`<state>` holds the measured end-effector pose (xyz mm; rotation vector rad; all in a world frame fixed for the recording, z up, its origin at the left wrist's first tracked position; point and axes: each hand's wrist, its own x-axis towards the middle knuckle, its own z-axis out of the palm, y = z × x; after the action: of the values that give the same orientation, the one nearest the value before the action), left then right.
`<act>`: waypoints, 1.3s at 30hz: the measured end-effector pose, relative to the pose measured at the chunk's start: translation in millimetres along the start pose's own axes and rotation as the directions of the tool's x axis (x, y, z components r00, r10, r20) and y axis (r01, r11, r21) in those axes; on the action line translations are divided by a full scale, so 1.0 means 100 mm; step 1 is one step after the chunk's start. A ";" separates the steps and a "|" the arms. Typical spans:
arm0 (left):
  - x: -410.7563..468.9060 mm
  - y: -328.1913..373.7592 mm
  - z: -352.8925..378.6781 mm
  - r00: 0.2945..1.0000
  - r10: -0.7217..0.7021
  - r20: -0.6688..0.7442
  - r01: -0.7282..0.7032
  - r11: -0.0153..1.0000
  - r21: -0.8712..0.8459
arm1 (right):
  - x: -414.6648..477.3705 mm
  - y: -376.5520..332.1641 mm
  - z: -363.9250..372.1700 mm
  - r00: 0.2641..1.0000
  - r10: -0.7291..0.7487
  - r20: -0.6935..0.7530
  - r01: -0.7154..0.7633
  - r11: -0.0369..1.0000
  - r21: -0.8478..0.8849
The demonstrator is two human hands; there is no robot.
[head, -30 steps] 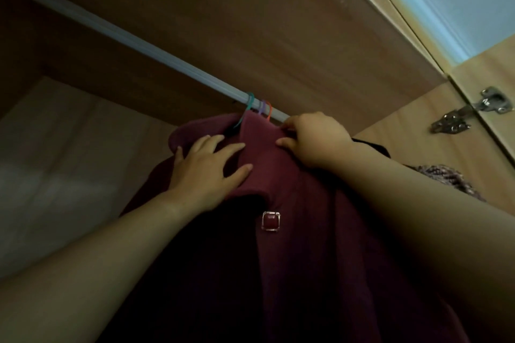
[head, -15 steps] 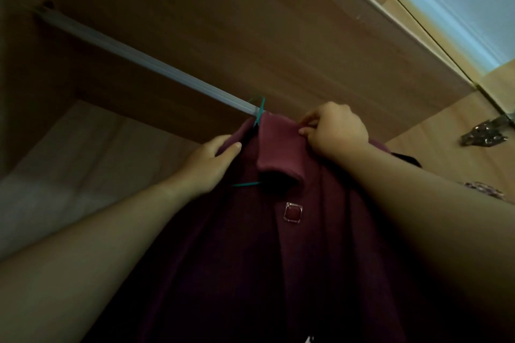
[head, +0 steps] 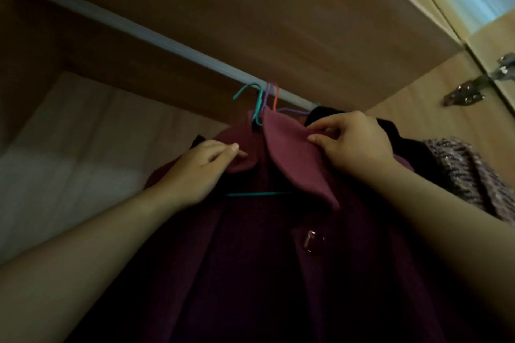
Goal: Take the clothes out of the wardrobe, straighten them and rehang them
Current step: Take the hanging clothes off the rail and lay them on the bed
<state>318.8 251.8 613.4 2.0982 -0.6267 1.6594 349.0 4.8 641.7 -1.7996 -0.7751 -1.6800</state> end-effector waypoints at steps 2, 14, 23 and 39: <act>-0.19 -0.02 0.02 0.995 0.071 -0.074 -0.061 0.989 0.131 | -0.24 0.04 -0.02 1.000 -0.014 0.019 0.013 0.999 0.039; -1.43 0.45 0.19 0.966 -0.225 -0.125 0.253 0.923 0.290 | -1.60 0.28 -0.21 0.931 -0.120 0.345 0.008 0.951 0.308; -2.44 0.87 0.55 0.957 -0.290 0.022 0.287 0.952 0.103 | -2.73 -0.04 -0.63 0.944 -0.025 0.329 0.003 0.998 0.067; -3.12 2.76 1.39 0.960 -0.032 0.278 0.144 0.907 -0.396 | -4.02 0.04 -2.66 0.901 0.425 0.084 -0.408 0.898 -0.163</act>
<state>211.8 -20.7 285.8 2.0057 -0.8662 1.0820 151.3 -208.8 257.9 -2.0051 -0.2841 -1.3806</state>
